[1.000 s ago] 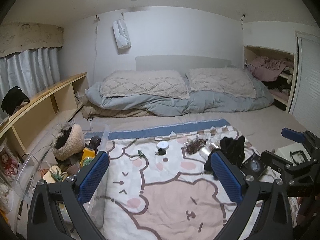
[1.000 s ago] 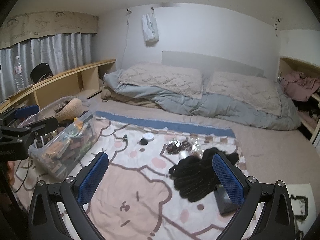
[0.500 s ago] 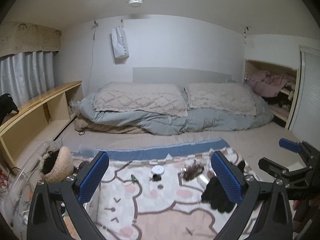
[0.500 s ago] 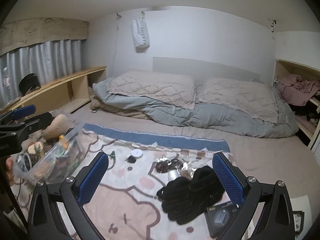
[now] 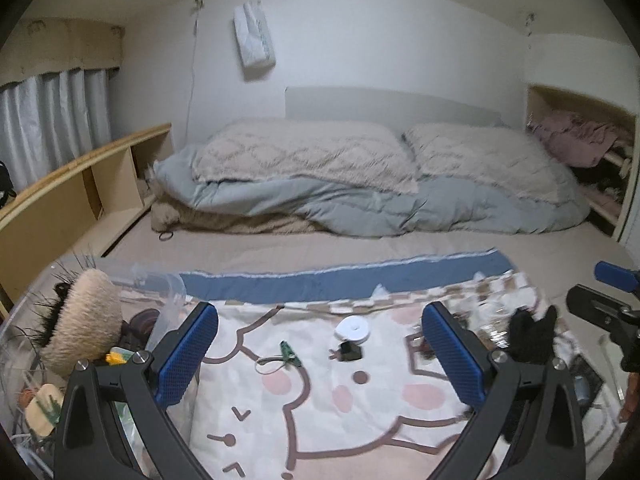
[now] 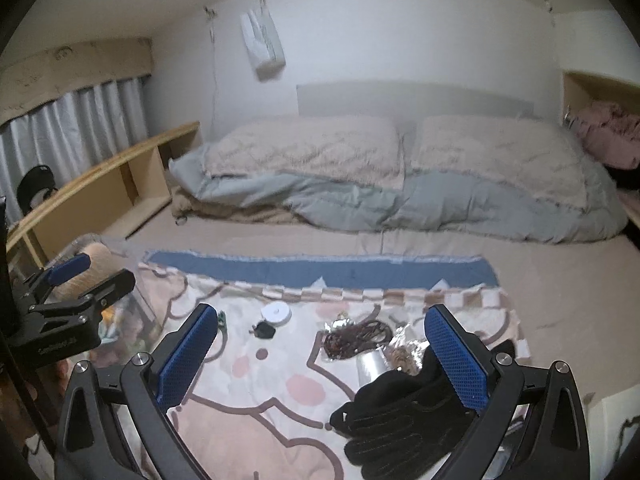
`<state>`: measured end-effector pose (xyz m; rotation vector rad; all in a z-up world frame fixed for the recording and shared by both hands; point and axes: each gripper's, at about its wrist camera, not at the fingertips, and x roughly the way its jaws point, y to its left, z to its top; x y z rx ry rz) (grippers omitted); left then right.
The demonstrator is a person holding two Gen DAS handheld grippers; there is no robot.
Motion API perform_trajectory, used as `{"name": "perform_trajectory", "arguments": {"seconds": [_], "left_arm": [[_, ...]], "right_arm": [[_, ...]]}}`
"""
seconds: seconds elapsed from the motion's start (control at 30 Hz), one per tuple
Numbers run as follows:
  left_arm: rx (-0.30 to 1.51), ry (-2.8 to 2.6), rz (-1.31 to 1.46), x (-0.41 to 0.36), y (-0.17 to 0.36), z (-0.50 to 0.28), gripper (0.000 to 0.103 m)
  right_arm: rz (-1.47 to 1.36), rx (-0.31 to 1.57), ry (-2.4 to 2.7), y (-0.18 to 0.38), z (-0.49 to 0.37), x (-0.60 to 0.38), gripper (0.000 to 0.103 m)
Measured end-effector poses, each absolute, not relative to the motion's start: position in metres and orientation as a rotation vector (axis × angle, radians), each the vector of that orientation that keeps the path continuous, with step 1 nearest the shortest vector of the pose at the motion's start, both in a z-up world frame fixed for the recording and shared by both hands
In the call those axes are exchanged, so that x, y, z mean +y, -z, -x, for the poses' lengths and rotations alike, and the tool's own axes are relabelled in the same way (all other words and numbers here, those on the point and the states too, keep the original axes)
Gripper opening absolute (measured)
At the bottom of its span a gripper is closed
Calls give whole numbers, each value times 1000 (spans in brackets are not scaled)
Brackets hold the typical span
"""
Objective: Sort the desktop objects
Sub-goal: 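Move both tools toward the items on the bed sheet, then grasp the green clothes peg with the left tool while the right tool grasps the small black square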
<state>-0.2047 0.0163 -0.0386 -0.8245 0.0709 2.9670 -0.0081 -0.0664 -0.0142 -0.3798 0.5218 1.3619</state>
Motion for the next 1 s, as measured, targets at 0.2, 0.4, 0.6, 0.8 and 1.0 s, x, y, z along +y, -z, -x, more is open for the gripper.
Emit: {"name": "perform_trajectory", "arguments": {"seconds": [0.2,0.4,0.6,0.8,1.0], "left_arm": [[110,-2974,947,3,88,255,102],[124,-2928,1081,-7,137,295,102],[116,-2860,1199,-12,177,321,91],[40,-2799,1288,-18,212,340,85],[23,-2768,1343,-18,243,354,83]], "right_arm": [[408,648,-1323,56,-9,-18,84],[380,787,-1302,97,-27,20,73],[384,914,-1355,143,-24,59,56],[468,964,-1416,183,2,87,55],[505,968,-1452,201,12,100,55]]}}
